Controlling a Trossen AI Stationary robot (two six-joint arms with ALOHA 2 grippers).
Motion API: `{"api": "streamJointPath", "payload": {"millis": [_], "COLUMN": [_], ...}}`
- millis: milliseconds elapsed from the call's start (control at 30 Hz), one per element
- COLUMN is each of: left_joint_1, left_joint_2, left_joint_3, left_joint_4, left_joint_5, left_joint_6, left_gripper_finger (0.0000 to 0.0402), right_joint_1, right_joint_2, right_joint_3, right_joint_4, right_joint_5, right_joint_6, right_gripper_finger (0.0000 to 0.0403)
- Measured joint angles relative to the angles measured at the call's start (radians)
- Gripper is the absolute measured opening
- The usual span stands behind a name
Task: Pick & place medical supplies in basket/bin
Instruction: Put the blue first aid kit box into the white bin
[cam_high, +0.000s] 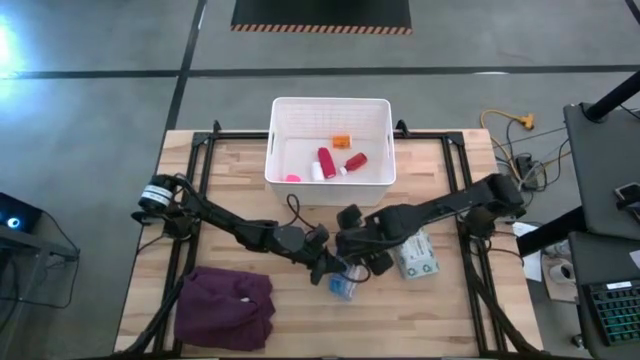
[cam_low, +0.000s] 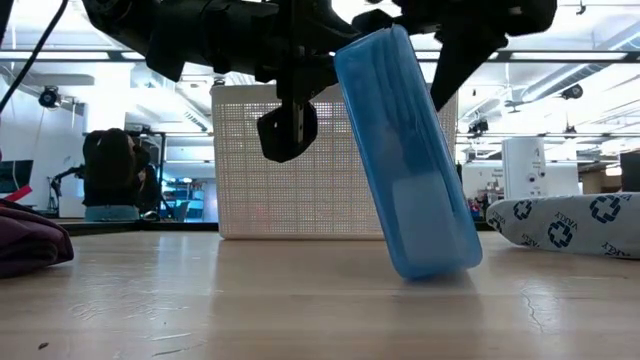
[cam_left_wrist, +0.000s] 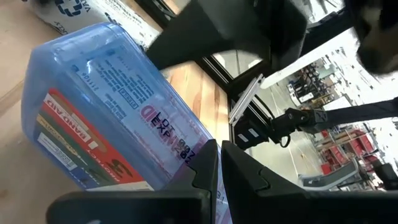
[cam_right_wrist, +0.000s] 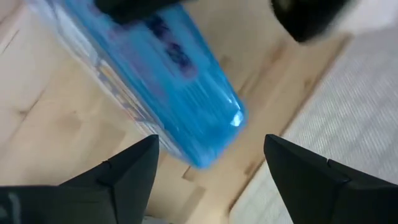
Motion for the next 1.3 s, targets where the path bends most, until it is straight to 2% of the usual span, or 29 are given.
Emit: {"api": "streamJointPath", "payload": {"millis": [167, 400, 767, 1033, 1200, 1300], "left_joint_1": [-0.001, -0.002, -0.003, -0.016, -0.014, -0.013], "left_joint_2": [0.0, -0.001, -0.001, -0.001, 0.013, 0.005], "left_joint_3": [-0.004, -0.01, -0.014, -0.016, -0.022, -0.018], "left_joint_4": [0.001, 0.002, -0.006, -0.009, -0.066, -0.037], "left_joint_5": [0.002, -0.02, -0.053, -0.091, -0.127, -0.133], "left_joint_6": [0.0, 0.004, 0.007, -0.003, 0.003, -0.005], "left_gripper_finger": [0.0008, 0.0008, 0.0008, 0.0008, 0.0008, 0.0008], "right_joint_1": [-0.005, -0.005, -0.013, -0.027, -0.028, -0.026], "right_joint_2": [0.055, 0.064, 0.068, 0.066, 0.079, 0.065], "right_joint_3": [0.065, 0.072, 0.065, 0.038, 0.018, -0.008], "right_joint_4": [0.002, 0.014, 0.097, 0.139, 0.139, 0.117], "right_joint_5": [-0.013, -0.137, -0.165, -0.23, -0.255, -0.254], "right_joint_6": [-0.109, -0.259, -0.294, -0.312, -0.289, -0.25], "right_gripper_finger": [0.0295, 0.0307, 0.0311, 0.0304, 0.0298, 0.0294]}}
